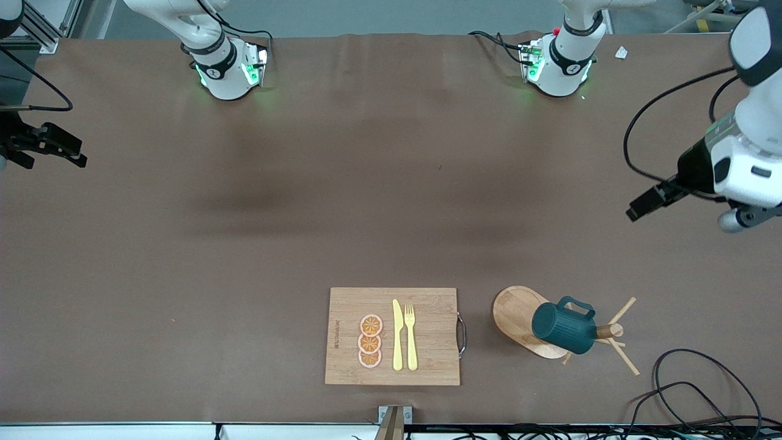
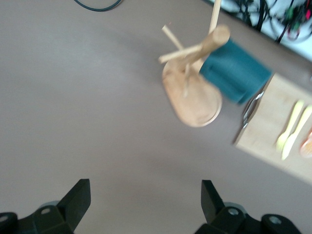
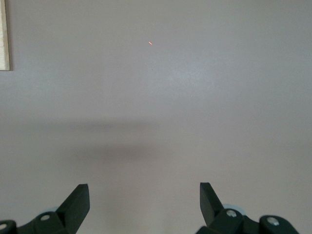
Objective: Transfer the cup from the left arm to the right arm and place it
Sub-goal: 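Reach the left gripper to the teal mug on the wooden stand and grasp it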
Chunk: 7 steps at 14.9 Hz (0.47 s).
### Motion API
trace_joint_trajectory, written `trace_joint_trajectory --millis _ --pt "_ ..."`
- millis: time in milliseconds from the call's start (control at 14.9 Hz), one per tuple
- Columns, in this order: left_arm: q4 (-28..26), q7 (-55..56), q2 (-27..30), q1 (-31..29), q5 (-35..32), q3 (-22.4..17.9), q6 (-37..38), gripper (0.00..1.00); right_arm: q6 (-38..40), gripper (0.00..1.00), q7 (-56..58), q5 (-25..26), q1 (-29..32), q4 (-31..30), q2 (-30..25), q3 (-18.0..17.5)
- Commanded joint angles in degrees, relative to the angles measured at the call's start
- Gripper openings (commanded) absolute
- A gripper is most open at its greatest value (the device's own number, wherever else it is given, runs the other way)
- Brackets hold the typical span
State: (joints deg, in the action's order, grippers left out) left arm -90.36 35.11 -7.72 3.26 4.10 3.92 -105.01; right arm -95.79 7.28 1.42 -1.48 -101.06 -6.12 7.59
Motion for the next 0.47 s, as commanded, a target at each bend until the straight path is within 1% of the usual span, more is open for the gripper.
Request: trace_joint_trajectory --millis 0,134,269,403 --pt "0.5 8.4 -4.0 0.3 2.9 0.1 -6.8 1.0 0.7 1.0 0.7 -0.6 0.6 0.8 0.2 -0.4" --pt "0.0 15.4 -6.7 0.7 7.0 0.7 -12.8 1.0 0.7 1.0 0.7 -0.6 0.5 0.8 0.2 -0.4" --pt "-0.9 22.0 -9.3 1.3 7.6 0.7 -18.3 1.0 0.7 1.0 0.7 -0.6 0.6 0.8 0.2 -0.4" --pt "-3.1 28.2 -11.0 1.8 7.6 0.8 -24.9 1.0 0.7 1.0 0.7 -0.6 0.6 0.8 0.2 -0.4"
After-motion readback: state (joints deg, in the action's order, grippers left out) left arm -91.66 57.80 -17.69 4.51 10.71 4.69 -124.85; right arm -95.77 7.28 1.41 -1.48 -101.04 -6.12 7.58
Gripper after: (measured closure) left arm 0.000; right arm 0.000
